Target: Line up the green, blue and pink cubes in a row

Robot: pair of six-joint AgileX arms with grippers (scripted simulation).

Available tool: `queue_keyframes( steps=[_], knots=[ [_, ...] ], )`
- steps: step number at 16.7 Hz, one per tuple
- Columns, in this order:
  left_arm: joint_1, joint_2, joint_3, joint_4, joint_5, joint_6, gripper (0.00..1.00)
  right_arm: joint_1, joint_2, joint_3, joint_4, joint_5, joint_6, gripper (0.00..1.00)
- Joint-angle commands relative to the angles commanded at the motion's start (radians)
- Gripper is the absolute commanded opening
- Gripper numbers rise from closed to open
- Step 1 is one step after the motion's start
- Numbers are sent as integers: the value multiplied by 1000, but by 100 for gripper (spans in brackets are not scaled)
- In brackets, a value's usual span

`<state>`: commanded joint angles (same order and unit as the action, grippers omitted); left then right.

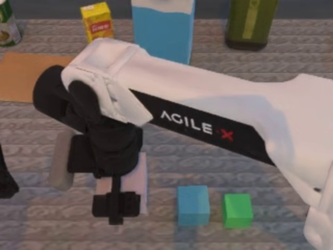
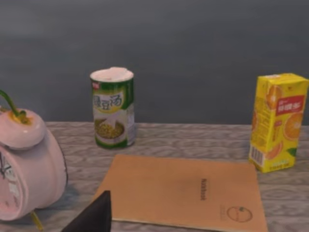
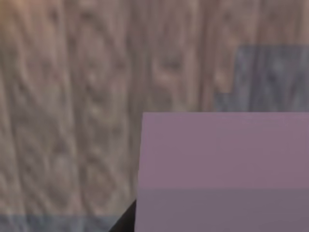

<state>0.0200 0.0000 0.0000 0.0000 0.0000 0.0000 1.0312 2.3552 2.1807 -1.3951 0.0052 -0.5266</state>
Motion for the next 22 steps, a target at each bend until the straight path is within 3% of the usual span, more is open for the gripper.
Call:
queue_keyframes(
  steps=[4, 10, 15, 22],
  knots=[
    [0, 0, 0, 0, 0, 0, 100, -3, -3, -43, 42, 1, 2, 0],
    [0, 0, 0, 0, 0, 0, 100, 1, 13, -237, 253, 0, 2, 0],
    [0, 0, 0, 0, 0, 0, 100, 2, 16, -250, 266, 0, 2, 0],
    [0, 0, 0, 0, 0, 0, 100, 2, 16, -250, 266, 0, 2, 53]
  ],
)
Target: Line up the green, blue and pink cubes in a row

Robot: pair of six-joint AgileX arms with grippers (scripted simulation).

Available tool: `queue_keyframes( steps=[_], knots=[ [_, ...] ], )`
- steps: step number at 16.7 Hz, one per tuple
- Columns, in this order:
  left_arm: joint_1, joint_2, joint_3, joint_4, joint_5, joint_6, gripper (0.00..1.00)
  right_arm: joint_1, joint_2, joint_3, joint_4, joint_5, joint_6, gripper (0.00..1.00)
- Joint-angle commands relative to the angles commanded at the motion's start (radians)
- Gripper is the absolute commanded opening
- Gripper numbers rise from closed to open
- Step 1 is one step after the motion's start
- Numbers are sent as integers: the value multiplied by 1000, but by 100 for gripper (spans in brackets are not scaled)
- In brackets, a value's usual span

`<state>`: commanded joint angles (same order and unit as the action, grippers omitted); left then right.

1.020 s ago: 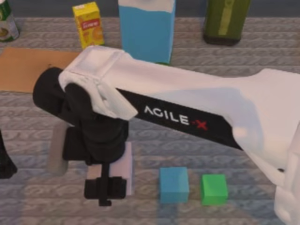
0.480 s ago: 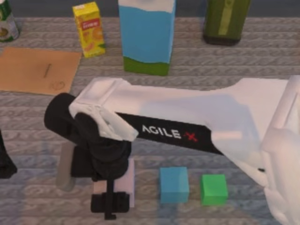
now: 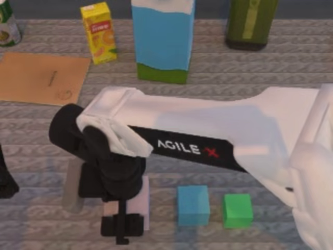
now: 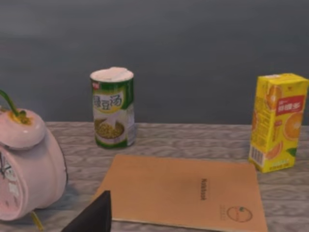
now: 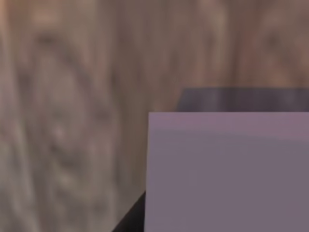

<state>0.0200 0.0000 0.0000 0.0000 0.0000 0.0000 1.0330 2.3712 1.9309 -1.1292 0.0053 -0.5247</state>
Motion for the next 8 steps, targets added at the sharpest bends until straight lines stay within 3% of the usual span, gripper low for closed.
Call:
queue_keyframes(
  steps=[6, 8],
  knots=[
    [0, 0, 0, 0, 0, 0, 100, 0, 0, 0, 0, 0, 0, 98],
    [0, 0, 0, 0, 0, 0, 100, 0, 0, 0, 0, 0, 0, 100]
  ],
)
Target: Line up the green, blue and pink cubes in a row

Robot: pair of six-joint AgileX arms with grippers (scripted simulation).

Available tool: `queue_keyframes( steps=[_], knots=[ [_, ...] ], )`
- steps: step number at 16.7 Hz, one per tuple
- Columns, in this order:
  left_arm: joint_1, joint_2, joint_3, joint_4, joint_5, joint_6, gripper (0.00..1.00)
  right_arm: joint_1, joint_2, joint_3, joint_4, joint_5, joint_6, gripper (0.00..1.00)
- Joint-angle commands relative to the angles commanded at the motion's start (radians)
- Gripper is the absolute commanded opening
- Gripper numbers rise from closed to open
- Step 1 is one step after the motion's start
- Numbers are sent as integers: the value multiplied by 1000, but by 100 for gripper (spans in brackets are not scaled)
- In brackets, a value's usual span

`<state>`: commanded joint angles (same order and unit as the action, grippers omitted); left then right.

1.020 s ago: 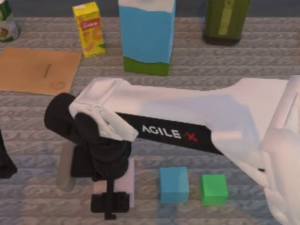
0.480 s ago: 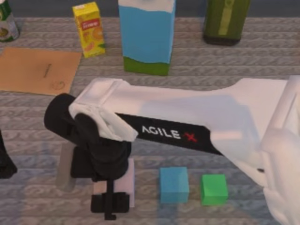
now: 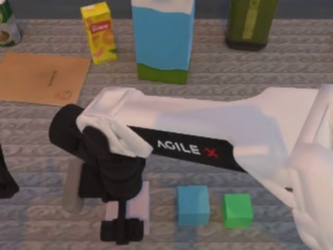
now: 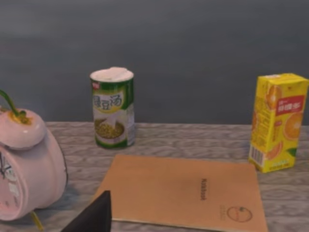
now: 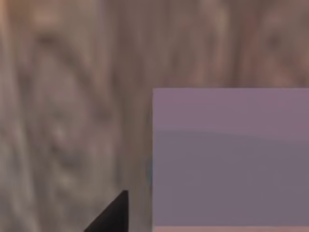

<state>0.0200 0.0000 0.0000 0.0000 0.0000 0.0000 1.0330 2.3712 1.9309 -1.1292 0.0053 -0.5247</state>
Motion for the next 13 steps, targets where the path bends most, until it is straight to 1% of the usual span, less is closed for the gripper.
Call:
queue_keyframes(
  steps=[8, 10, 13],
  knots=[
    [0, 0, 0, 0, 0, 0, 100, -1, 0, 4, -4, 0, -1, 100],
    [0, 0, 0, 0, 0, 0, 100, 1, -3, 42, -42, 2, -1, 100],
    [0, 0, 0, 0, 0, 0, 100, 4, -12, 144, -160, 1, -1, 100]
  ],
)
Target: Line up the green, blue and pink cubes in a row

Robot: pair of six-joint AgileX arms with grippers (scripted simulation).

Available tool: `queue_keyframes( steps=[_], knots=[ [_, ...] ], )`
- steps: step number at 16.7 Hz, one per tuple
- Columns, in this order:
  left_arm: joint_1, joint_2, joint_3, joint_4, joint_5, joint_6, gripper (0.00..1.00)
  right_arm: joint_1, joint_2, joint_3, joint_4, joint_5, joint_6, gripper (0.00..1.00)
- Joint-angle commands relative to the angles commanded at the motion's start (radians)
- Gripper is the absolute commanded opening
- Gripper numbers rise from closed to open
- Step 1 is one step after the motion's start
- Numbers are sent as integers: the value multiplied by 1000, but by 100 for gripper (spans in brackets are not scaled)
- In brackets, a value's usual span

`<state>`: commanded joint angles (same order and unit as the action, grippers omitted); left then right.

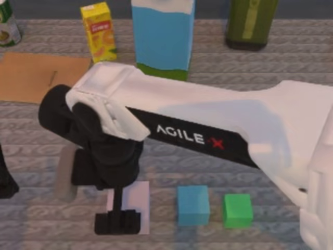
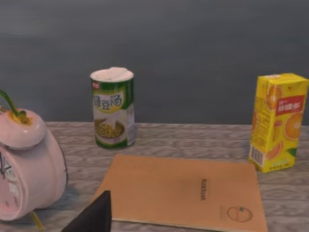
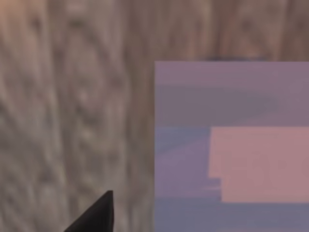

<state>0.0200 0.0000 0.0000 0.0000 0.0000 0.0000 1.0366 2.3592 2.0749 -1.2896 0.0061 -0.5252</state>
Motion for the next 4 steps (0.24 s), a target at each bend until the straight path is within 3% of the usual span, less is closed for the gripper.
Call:
queue_keyframes(
  steps=[4],
  knots=[
    [0, 0, 0, 0, 0, 0, 100, 3, -14, 89, -98, -1, -1, 100]
  ],
)
